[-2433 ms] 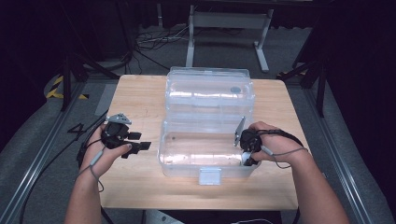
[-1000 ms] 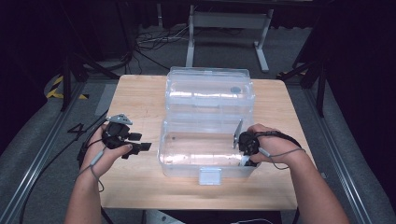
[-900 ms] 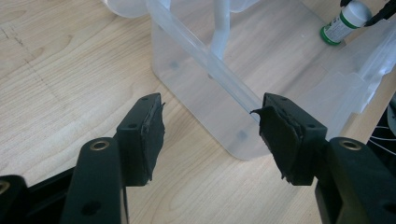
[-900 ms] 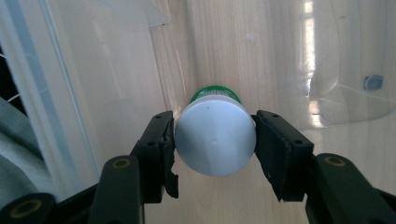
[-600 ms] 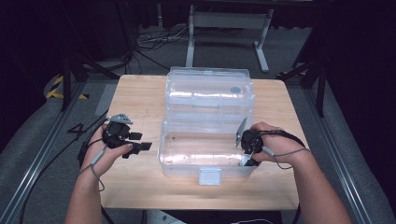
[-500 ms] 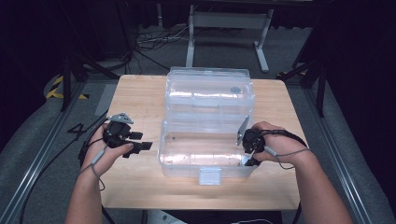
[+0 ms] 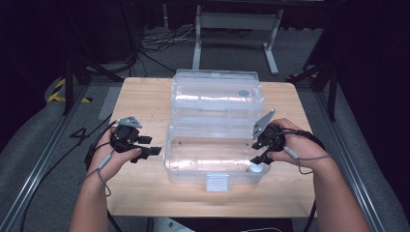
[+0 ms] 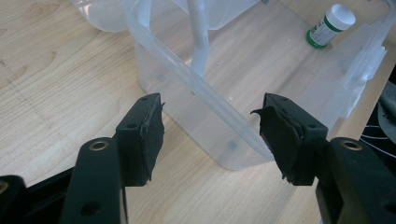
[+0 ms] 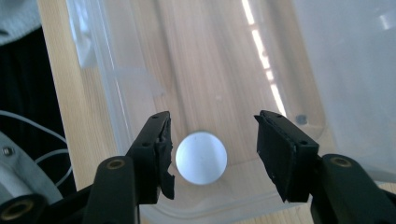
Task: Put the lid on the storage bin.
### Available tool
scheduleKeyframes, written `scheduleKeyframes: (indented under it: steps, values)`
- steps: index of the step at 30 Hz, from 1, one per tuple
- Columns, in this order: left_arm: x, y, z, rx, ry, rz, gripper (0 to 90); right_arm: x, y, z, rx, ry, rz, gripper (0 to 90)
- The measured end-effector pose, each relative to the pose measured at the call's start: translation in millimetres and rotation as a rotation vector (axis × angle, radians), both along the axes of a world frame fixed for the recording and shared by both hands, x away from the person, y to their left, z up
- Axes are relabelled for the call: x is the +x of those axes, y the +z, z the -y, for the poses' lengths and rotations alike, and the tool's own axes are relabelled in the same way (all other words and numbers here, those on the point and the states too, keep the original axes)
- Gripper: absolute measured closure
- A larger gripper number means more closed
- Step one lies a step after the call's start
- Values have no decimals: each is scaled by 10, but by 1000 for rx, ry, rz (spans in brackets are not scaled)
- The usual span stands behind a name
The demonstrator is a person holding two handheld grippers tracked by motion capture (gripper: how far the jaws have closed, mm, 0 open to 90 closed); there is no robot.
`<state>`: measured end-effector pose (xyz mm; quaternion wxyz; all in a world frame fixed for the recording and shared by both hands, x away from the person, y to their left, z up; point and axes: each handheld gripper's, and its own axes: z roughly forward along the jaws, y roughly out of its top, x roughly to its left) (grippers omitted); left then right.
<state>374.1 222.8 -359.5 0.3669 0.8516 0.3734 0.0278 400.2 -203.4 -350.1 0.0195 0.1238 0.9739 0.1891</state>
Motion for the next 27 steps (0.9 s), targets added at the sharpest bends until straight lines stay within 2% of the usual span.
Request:
scheduleKeyframes:
  steps: [3,4,10,19,25,27]
  values:
    - [-3,-2,7,4,-3,1,400,19,62,6,61,-17,32,454]
    - [-3,-2,7,4,-3,1,400,19,62,6,61,-17,32,454]
    - [-45,11,47,-3,-26,3,400,36,180,-48,148,-21,53,457]
    - [-112,10,98,-4,-43,6,401,149,346,-194,218,-25,80,459]
    - [-141,-12,153,2,-62,4,401,262,445,-255,278,-56,80,465]
    - [-147,-15,160,4,-65,2,401,306,495,-278,295,-65,93,470]
